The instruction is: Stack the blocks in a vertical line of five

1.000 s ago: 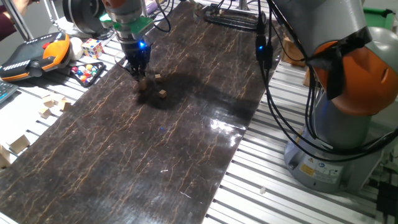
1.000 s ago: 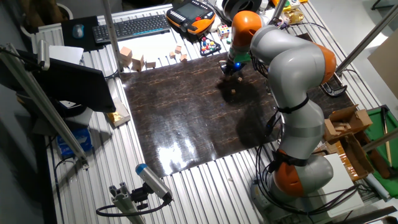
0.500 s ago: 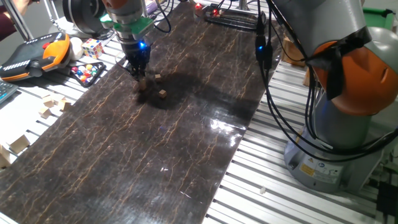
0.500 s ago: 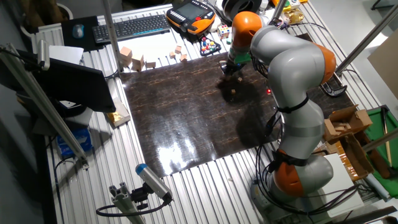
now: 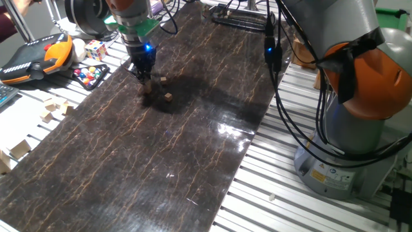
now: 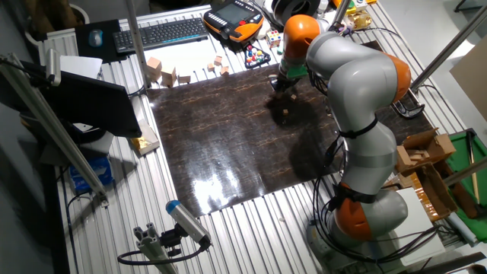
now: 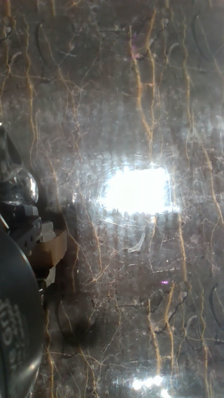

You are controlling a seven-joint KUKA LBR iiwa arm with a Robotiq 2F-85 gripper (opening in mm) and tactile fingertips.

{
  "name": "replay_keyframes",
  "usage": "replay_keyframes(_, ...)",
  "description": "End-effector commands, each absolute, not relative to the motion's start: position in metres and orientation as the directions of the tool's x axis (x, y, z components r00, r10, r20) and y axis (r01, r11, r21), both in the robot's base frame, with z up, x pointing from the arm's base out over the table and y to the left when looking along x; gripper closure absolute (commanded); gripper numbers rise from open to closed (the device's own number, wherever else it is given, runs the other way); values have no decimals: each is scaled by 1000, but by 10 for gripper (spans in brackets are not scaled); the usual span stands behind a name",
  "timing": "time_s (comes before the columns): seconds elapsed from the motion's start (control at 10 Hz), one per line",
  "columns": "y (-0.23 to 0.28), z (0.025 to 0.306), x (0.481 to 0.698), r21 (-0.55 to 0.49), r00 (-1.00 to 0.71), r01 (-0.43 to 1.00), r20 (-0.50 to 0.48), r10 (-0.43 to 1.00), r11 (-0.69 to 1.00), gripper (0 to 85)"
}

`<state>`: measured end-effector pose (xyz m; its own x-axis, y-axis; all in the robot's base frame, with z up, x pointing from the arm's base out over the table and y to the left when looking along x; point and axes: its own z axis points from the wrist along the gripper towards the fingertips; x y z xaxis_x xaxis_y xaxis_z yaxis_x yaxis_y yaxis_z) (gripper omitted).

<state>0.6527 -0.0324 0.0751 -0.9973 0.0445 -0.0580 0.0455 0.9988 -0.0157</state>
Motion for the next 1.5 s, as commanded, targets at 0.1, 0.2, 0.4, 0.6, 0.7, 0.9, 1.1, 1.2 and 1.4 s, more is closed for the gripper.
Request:
replay_keyframes(0.1,-33,75,653,-17,-997,44,-56,43,999,840)
replay_keyframes(0.2,-33,75,652,-17,-998,44,-55,43,999,840)
replay_keyframes(0.4,-33,74,652,-18,-998,42,-53,41,999,840)
replay_keyframes(0.6,-33,74,652,-19,-998,42,-52,41,999,783)
replay_keyframes(0.7,-33,74,652,-19,-998,42,-52,41,999,733)
replay_keyframes(0.9,-33,73,652,-24,-998,42,-54,41,999,693)
replay_keyframes(1.1,-33,73,652,-23,-997,48,-55,47,999,633)
replay_keyframes(1.2,-33,73,652,-23,-997,48,-57,47,999,600)
replay_keyframes(1.4,-33,72,651,-23,-997,52,-60,50,998,553)
